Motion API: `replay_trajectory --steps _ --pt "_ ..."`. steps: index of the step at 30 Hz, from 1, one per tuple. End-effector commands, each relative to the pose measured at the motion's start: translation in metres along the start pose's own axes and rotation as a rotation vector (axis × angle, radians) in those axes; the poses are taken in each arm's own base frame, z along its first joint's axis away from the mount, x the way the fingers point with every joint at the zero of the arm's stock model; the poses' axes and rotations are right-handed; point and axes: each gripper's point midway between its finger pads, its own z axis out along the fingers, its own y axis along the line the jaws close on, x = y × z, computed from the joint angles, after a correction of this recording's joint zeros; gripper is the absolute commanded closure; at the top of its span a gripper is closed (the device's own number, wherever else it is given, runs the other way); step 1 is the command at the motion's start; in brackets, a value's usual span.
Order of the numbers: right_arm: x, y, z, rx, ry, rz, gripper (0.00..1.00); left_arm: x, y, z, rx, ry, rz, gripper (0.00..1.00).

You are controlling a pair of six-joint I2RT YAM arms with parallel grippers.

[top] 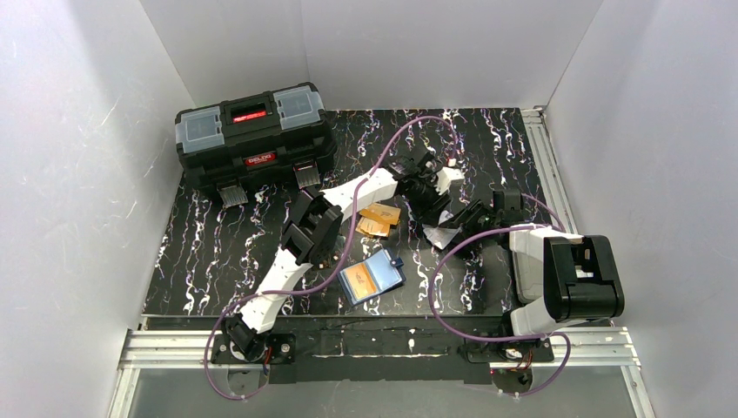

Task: Put the credit cards into the card holder
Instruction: Pick up the credit card from the center of the board.

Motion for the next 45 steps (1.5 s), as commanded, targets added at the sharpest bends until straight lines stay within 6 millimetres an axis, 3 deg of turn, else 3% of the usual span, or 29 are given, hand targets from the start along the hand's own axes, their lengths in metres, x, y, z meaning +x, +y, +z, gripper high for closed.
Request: replay_trajectory --steps 1,9,25,29,38,45 --pt "0.000 -0.013 0.003 0.025 -0.009 0.008 0.42 0.053 0.000 0.006 -0.074 0.198 0.023 0.55" --pt "0.006 -0.021 0.004 0.029 0.006 0.020 0.45 0.048 -0.006 0.006 -0.054 0.198 -0.001 0.55" --pt "0.021 -0.044 -0.004 0.061 0.004 0.047 0.55 0.063 -0.026 0.009 -0.002 0.249 0.023 0.59" --pt "0.024 -0.047 -0.005 0.068 0.007 0.051 0.61 0.066 -0.032 0.010 0.010 0.262 0.027 0.59" --pt "0.031 -0.051 -0.011 0.068 0.011 0.054 0.85 0.066 -0.031 0.009 -0.003 0.271 0.027 0.61" --pt "0.037 -0.053 -0.018 0.067 0.014 0.052 0.93 0.068 -0.028 0.009 -0.011 0.282 0.033 0.63"
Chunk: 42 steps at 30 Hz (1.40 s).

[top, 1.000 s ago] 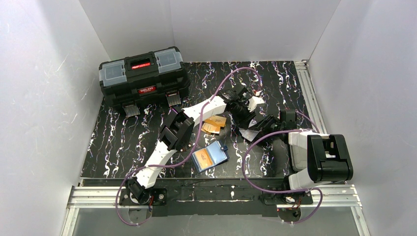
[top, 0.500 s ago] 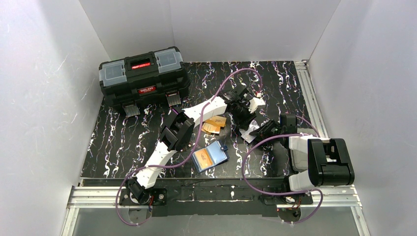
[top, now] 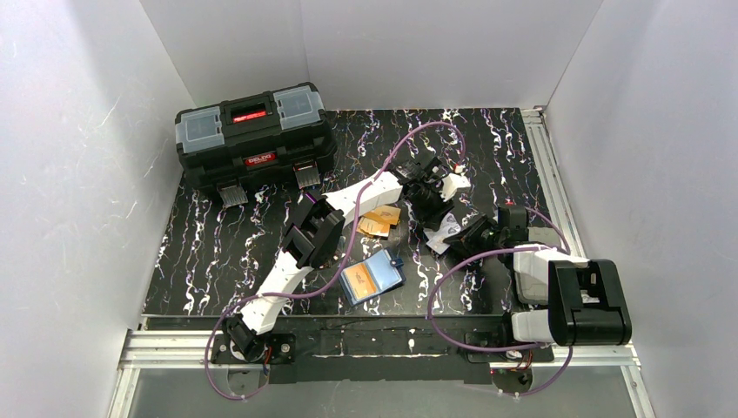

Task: Put the credit cards into the card holder
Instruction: Pick up the credit card from the center of the board.

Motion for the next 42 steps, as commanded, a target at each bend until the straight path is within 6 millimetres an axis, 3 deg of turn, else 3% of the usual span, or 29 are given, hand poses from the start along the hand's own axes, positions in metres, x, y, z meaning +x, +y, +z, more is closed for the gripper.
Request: replay_trajectory --steps 1,7,12,19,26,30,34,38,42 --pt "0.018 -0.038 -0.005 0.128 0.031 0.041 0.93 0.064 -0.015 0.010 0.015 0.231 -0.033 0.63" --pt "0.026 -0.039 -0.014 0.123 0.039 0.021 0.95 0.063 -0.013 0.008 0.004 0.231 -0.031 0.63" --pt "0.019 -0.023 -0.030 0.101 0.004 -0.074 0.96 0.042 0.001 -0.011 -0.053 0.194 -0.039 0.43" --pt "0.009 0.024 -0.056 -0.008 -0.029 -0.256 0.99 0.000 0.008 -0.072 -0.106 0.088 -0.005 0.26" --pt "0.020 0.080 -0.078 -0.172 0.012 -0.478 0.99 -0.018 0.006 -0.154 -0.101 -0.039 -0.071 0.10" --pt "0.049 0.117 -0.080 -0.254 0.061 -0.656 0.99 -0.021 -0.014 -0.220 0.033 -0.227 -0.124 0.02" --pt "0.104 0.165 -0.081 -0.361 0.166 -0.916 0.99 -0.007 -0.053 -0.279 0.174 -0.380 -0.062 0.02" --pt "0.141 0.193 -0.086 -0.450 0.270 -1.092 0.99 0.013 -0.083 -0.309 0.182 -0.408 0.015 0.02" --pt "0.168 0.215 -0.104 -0.540 0.319 -1.224 0.99 0.027 -0.111 -0.322 0.242 -0.422 0.004 0.02"
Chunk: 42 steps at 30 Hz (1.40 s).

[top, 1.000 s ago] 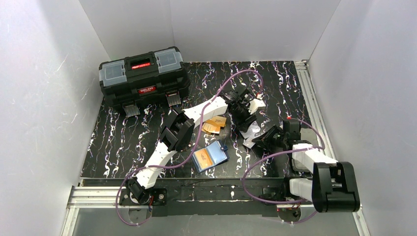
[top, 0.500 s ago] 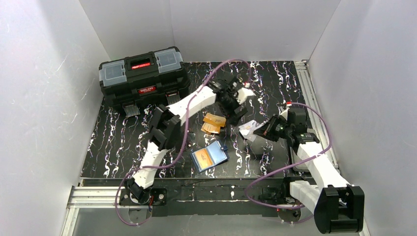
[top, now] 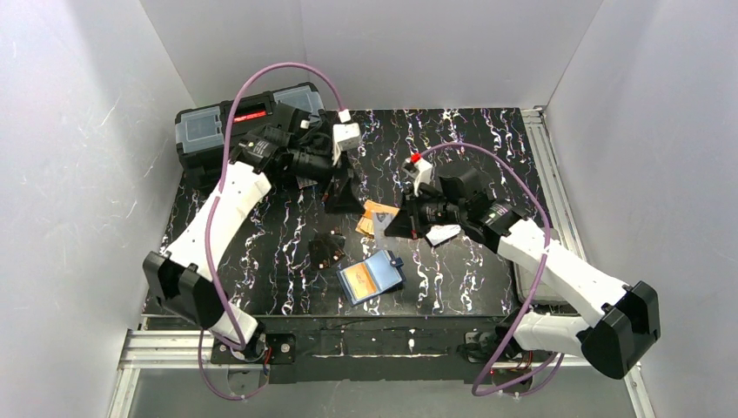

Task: Put the credit cards into the card holder
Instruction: Pick up the credit card from the center of the board, then insert the credit card into the card holder.

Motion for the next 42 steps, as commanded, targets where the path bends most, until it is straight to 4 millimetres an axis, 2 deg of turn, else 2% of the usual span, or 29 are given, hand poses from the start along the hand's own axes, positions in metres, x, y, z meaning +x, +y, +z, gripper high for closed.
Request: replay_trajectory --steps 1,4,7,10,13,16,19,29,33,38,40,42 --pt "-0.015 0.043 -0.006 -0.101 0.011 -0.209 0.99 0.017 -0.052 -0.005 0.194 -0.021 -0.042 0.02" --pt "-0.017 0.067 -0.009 -0.147 0.045 -0.262 0.99 0.016 -0.069 -0.010 0.242 -0.047 -0.062 0.02" --pt "-0.021 0.086 -0.015 -0.186 0.061 -0.300 0.99 0.016 -0.076 -0.013 0.252 -0.061 -0.060 0.02" --pt "-0.022 0.098 -0.019 -0.212 0.064 -0.317 0.99 0.009 -0.083 -0.018 0.272 -0.080 -0.057 0.02" --pt "-0.022 0.103 -0.021 -0.226 0.071 -0.325 0.99 0.001 -0.095 -0.023 0.324 -0.097 -0.078 0.02" --pt "-0.022 0.107 -0.021 -0.235 0.083 -0.336 0.99 -0.002 -0.101 -0.026 0.352 -0.100 -0.095 0.12" --pt "-0.023 0.110 -0.021 -0.232 0.093 -0.349 0.99 0.000 -0.103 -0.027 0.353 -0.086 -0.109 0.24" --pt "-0.035 0.115 -0.022 -0.217 0.072 -0.380 0.99 0.004 -0.105 -0.025 0.343 -0.056 -0.130 0.39" --pt "-0.034 0.115 -0.019 -0.221 0.099 -0.378 0.99 0.003 -0.105 -0.026 0.326 -0.063 -0.110 0.54" --pt "-0.036 0.117 -0.017 -0.226 0.111 -0.382 0.99 0.000 -0.107 -0.029 0.319 -0.077 -0.103 0.88" --pt "-0.037 0.118 -0.017 -0.227 0.107 -0.385 0.99 -0.001 -0.109 -0.030 0.319 -0.080 -0.105 0.98" --pt "-0.040 0.116 -0.016 -0.214 0.090 -0.387 0.82 -0.001 -0.110 -0.031 0.317 -0.080 -0.106 1.00"
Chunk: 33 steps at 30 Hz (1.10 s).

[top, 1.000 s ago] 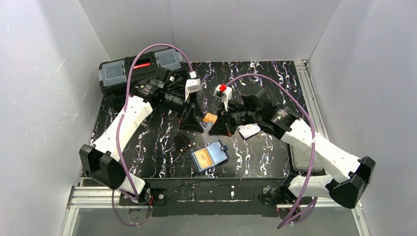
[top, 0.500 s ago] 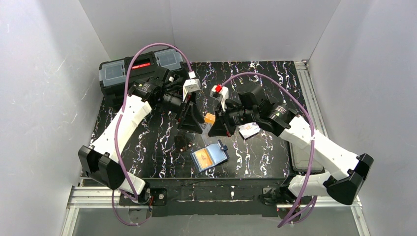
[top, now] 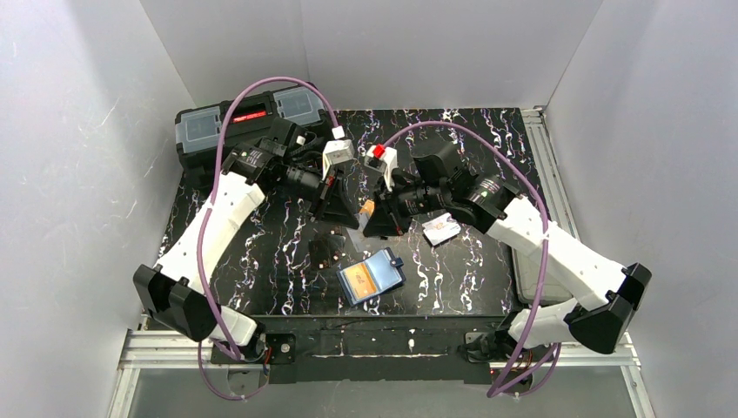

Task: Put the credit cards into the card holder
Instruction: Insert the credit card into the card holder.

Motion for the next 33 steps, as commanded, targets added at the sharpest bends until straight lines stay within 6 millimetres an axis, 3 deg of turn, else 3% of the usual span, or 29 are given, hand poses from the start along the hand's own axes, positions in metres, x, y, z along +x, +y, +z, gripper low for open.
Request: replay_trajectory --steps 1,3,9,16,26,33 --pt "-0.017 0.009 -0.010 0.002 -0.057 -0.052 0.75 -0.009 -0.024 -0.006 0.015 -0.034 0.047 1.00" --pt "-0.018 0.005 -0.010 0.022 -0.083 -0.051 0.63 -0.010 -0.026 -0.007 0.014 -0.038 0.045 1.00" --pt "-0.021 0.017 -0.020 -0.040 -0.196 -0.029 0.55 -0.016 -0.039 -0.008 0.046 -0.074 0.025 1.00" --pt "-0.039 0.034 -0.039 -0.179 -0.344 -0.004 0.64 -0.019 -0.043 -0.007 0.063 -0.097 0.010 1.00" --pt "-0.042 0.038 -0.033 -0.250 -0.350 0.041 0.81 -0.021 -0.044 -0.008 0.049 -0.111 0.005 1.00" --pt "-0.032 0.033 -0.032 -0.232 -0.346 0.064 0.77 -0.023 -0.042 -0.008 0.045 -0.118 0.006 1.00"
